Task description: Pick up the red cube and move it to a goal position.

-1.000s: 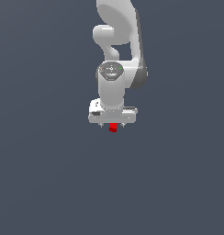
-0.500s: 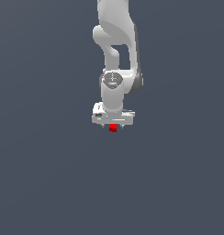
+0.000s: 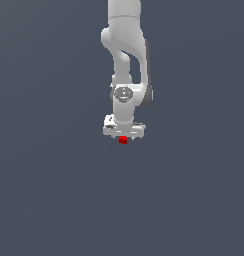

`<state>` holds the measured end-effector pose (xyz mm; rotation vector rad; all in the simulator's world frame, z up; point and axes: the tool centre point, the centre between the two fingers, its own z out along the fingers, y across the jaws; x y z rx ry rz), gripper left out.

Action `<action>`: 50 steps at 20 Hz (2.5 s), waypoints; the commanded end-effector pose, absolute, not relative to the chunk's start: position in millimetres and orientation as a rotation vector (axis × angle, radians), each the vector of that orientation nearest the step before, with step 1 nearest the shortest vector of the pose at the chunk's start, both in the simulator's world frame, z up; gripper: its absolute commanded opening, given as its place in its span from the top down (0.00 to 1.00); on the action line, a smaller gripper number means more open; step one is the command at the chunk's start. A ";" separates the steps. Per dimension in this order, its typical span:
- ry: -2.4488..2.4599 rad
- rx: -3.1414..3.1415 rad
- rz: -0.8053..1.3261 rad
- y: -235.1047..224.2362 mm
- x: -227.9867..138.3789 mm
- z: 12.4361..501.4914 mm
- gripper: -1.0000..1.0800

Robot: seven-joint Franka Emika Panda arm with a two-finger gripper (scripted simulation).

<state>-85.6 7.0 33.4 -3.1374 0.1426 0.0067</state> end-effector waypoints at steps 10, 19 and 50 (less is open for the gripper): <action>0.158 -3.138 0.000 7.9 -91.7 20.6 1.00; 0.158 -3.138 0.000 7.8 -91.6 21.9 1.00; 0.158 -3.137 0.000 -29.7 -75.4 260.5 1.00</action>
